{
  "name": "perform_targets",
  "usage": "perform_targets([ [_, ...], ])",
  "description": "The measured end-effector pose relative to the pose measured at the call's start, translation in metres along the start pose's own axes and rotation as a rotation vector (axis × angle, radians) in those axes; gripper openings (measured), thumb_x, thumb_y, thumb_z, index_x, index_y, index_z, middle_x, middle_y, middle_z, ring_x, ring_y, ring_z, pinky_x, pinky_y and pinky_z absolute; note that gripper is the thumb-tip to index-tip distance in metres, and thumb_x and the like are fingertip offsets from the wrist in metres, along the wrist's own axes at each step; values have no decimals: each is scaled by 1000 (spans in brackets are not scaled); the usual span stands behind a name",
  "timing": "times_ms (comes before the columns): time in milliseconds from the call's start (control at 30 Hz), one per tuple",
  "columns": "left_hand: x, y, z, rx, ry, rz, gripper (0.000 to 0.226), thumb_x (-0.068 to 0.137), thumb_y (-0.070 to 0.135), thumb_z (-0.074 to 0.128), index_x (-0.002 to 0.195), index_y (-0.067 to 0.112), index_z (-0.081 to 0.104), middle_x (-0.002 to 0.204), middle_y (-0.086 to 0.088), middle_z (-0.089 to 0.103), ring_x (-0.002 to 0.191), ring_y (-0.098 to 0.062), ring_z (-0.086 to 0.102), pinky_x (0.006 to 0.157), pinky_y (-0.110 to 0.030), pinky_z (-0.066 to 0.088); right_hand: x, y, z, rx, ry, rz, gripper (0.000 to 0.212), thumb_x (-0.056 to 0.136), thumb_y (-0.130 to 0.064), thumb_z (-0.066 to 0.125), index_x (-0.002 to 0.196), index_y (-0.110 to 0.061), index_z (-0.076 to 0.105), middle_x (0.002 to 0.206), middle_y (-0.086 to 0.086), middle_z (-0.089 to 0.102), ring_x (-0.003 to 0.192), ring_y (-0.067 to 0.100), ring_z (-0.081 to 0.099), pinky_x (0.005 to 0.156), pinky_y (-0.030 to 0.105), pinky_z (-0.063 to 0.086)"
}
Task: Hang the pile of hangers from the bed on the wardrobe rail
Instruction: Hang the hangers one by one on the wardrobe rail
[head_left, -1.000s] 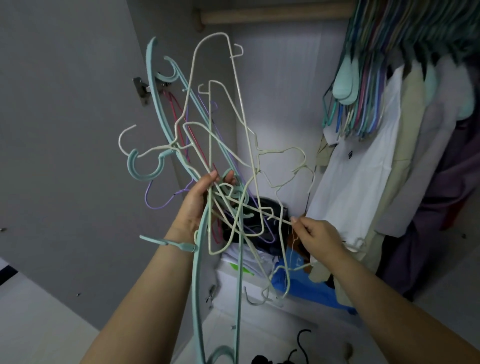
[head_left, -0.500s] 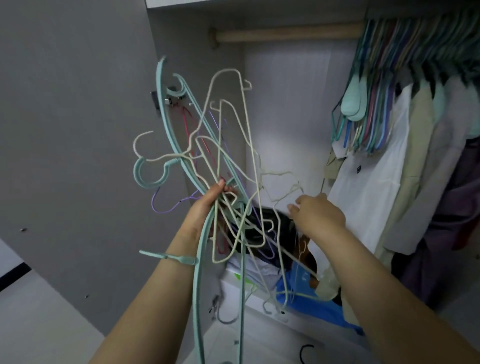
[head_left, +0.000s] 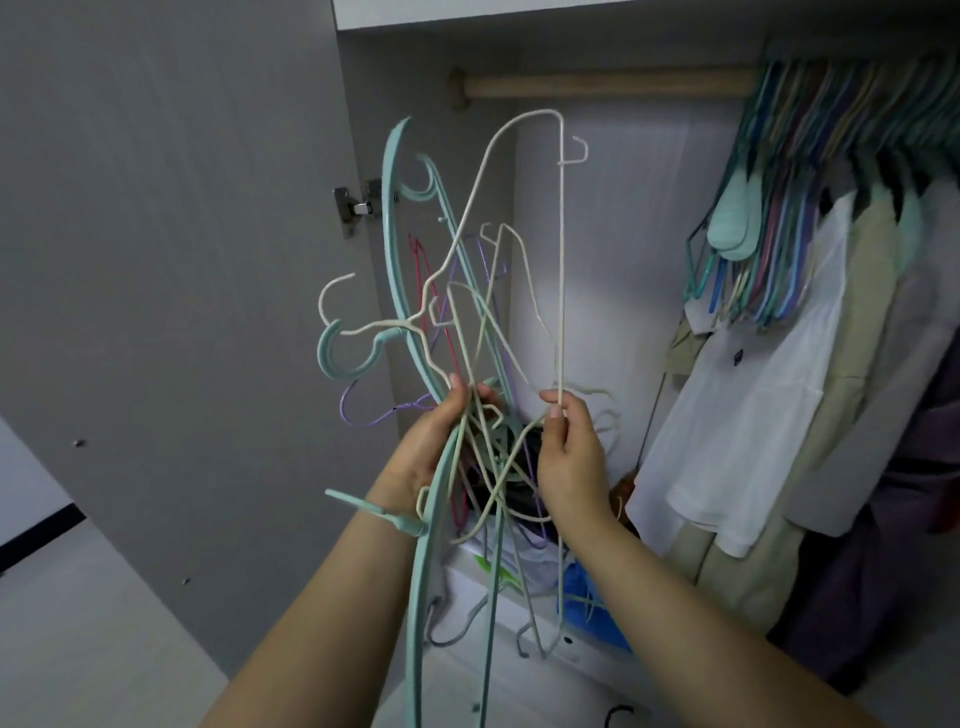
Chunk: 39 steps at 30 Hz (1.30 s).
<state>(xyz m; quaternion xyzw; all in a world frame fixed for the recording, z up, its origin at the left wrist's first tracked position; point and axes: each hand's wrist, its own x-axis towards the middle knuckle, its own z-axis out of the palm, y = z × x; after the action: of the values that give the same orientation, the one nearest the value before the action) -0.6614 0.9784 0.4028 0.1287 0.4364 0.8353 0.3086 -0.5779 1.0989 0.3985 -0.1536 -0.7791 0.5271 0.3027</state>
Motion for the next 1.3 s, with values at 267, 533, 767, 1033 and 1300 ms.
perform_targets([
  [267, 14, -4, -4, 52, -2, 48, 71, 66, 78, 41, 71, 14, 72, 84, -7, 71, 77, -24, 68, 75, -39, 57, 9, 14, 6, 22, -63, 100, 33, 103, -24, 35, 129, -20, 56, 122, -2, 59, 100, 4, 51, 85, 17, 37],
  [533, 9, -6, -7, -117, -1, -41, 38, 82, 43, 62, 78, 7, 72, 87, -11, 71, 81, -26, 69, 77, -39, 59, 16, 22, 9, 38, -92, 113, 31, 103, -24, 35, 125, -22, 57, 99, -7, 61, 81, 5, 53, 71, 20, 41],
  [767, -1, -5, -4, -194, -125, -3, 24, 72, 29, 80, 72, 6, 72, 88, -10, 72, 89, -26, 71, 78, -40, 58, -8, 17, 15, 100, -140, -1, 36, 103, -22, 36, 136, -18, 48, 108, 15, 64, 95, 19, 53, 86, 38, 45],
  [1033, -8, 5, -13, 59, 1, -6, 19, 88, 24, 62, 88, 6, 70, 87, -10, 72, 86, -26, 69, 79, -36, 58, -22, 38, 9, 72, -237, -121, 58, 88, -57, 50, 142, -37, 38, 90, -25, 63, 87, -5, 61, 80, 25, 51],
  [1300, -4, 8, -24, 112, -33, 4, 27, 91, 24, 52, 83, 10, 74, 84, -7, 72, 80, -20, 70, 78, -31, 57, -9, 51, 4, -8, -378, -106, 42, 90, -52, 52, 131, -49, 44, 71, -15, 63, 69, 2, 61, 69, 28, 50],
])
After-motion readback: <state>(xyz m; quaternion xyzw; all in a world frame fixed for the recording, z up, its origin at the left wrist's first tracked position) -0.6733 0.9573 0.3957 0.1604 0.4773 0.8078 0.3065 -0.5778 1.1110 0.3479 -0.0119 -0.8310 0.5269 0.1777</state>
